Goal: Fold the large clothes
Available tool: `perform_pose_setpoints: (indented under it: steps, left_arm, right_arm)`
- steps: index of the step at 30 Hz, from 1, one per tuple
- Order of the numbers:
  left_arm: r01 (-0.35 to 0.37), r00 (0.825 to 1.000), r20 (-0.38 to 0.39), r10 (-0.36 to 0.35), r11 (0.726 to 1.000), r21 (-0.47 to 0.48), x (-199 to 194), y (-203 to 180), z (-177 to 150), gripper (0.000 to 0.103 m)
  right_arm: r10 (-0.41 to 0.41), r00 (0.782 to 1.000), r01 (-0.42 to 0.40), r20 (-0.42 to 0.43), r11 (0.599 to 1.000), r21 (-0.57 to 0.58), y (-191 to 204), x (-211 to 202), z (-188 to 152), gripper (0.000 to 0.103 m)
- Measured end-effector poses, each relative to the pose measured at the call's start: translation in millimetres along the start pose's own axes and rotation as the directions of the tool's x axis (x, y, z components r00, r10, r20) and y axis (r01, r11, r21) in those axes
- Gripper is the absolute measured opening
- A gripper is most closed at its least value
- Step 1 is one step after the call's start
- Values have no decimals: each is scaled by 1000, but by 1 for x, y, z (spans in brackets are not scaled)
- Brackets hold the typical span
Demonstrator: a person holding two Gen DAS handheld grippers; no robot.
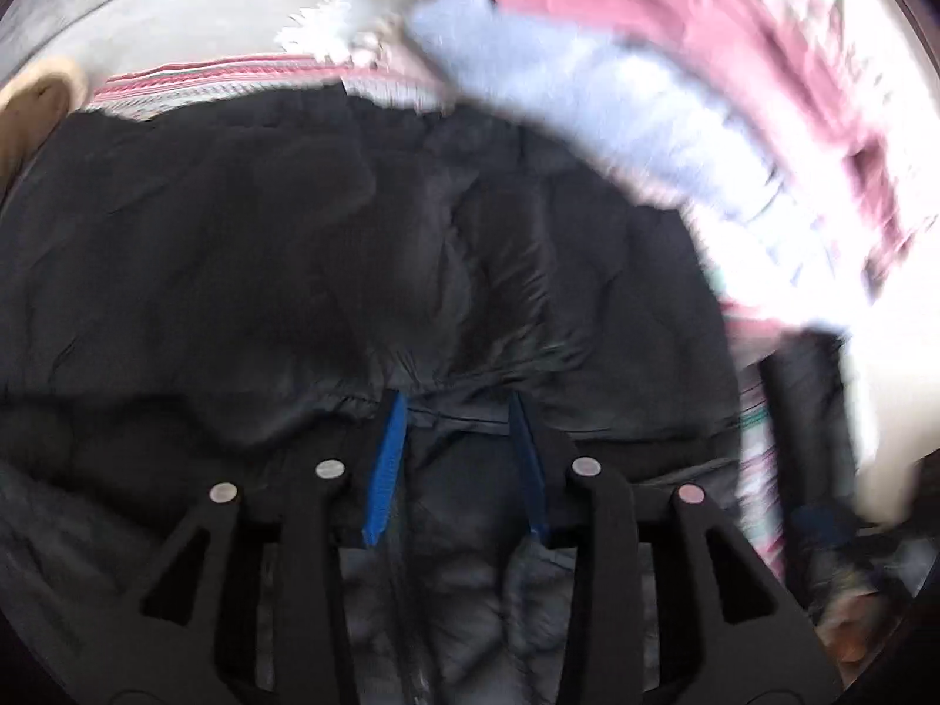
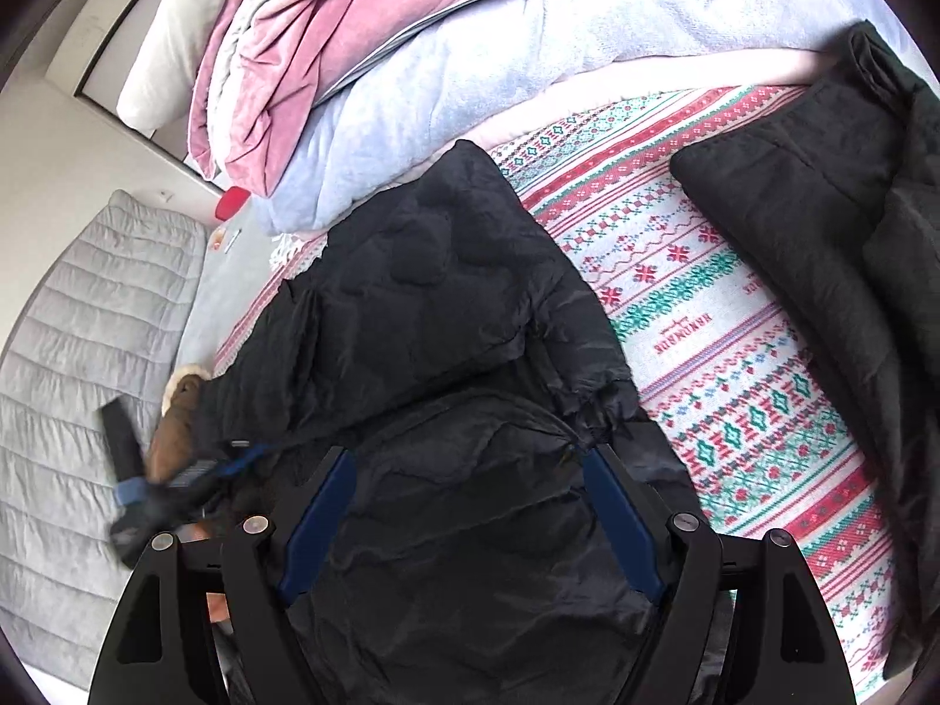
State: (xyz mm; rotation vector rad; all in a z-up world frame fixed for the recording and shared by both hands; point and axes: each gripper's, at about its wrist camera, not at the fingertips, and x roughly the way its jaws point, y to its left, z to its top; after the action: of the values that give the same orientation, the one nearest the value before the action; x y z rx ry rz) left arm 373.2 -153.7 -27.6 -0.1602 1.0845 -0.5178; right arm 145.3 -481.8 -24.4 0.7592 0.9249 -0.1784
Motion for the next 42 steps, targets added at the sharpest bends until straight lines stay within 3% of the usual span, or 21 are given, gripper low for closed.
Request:
perform_pose_setpoints:
  steps: [4, 6, 8, 9, 12, 16, 21, 23, 25, 29, 34, 37, 42]
  left_arm:
    - [-38, 988, 153, 34, 999, 22, -86, 18, -28, 67]
    - [-69, 975, 209, 71, 998, -14, -123, 39, -51, 77]
    - [-85, 958, 266, 107, 992, -93, -149, 65, -70, 78]
    - [-82, 940, 315, 127, 985, -152, -167, 83, -86, 79]
    - [-116, 910, 359, 210, 957, -265, -192, 114, -114, 82]
    - [-217, 892, 334, 304, 937, -273, -207, 131, -137, 87]
    - [-300, 904, 242, 353, 926, -228, -202, 152, -160, 87]
    - [-337, 901, 209, 380, 917, -214, -200, 162, -174, 87]
    - [-335, 911, 181, 371, 920, -202, -199, 172, -186, 87]
    - [-315, 918, 179, 353, 925, -212, -211, 187, -201, 87]
    - [-334, 904, 186, 385, 907, -258, -226, 205, -220, 87]
    - [-299, 923, 160, 351, 913, -276, -226, 215, -229, 87]
    - [-274, 920, 197, 339, 915, -297, -234, 220, -243, 87]
  right_arm:
    - [-16, 1000, 17, 16, 1000, -16, -10, -10, -2, 81]
    - [-28, 999, 28, 32, 999, -15, -16, -17, -1, 81]
    - [-32, 998, 33, 54, 999, -13, -21, -26, 0, 81]
    - [-34, 997, 35, 65, 999, -13, -23, -30, 0, 81]
    - [-51, 993, 54, 106, 998, -26, -27, -43, 0, 81]
    - [-113, 981, 131, 158, 986, -105, -23, -56, -10, 81]
    - [-148, 954, 214, 260, 945, -248, -10, -80, -33, 83]
    - [-171, 940, 262, 294, 916, -304, -6, -85, -47, 94]
    - [-194, 932, 298, 307, 893, -338, -4, -86, -59, 96]
    - [-200, 941, 301, 273, 862, -408, -2, -79, -80, 96]
    - [-67, 976, 152, 206, 888, -433, -12, -77, -102, 96]
    - [-111, 973, 193, 201, 868, -458, -15, -70, -116, 96]
    - [-207, 947, 301, 246, 837, -457, -25, -71, -131, 96]
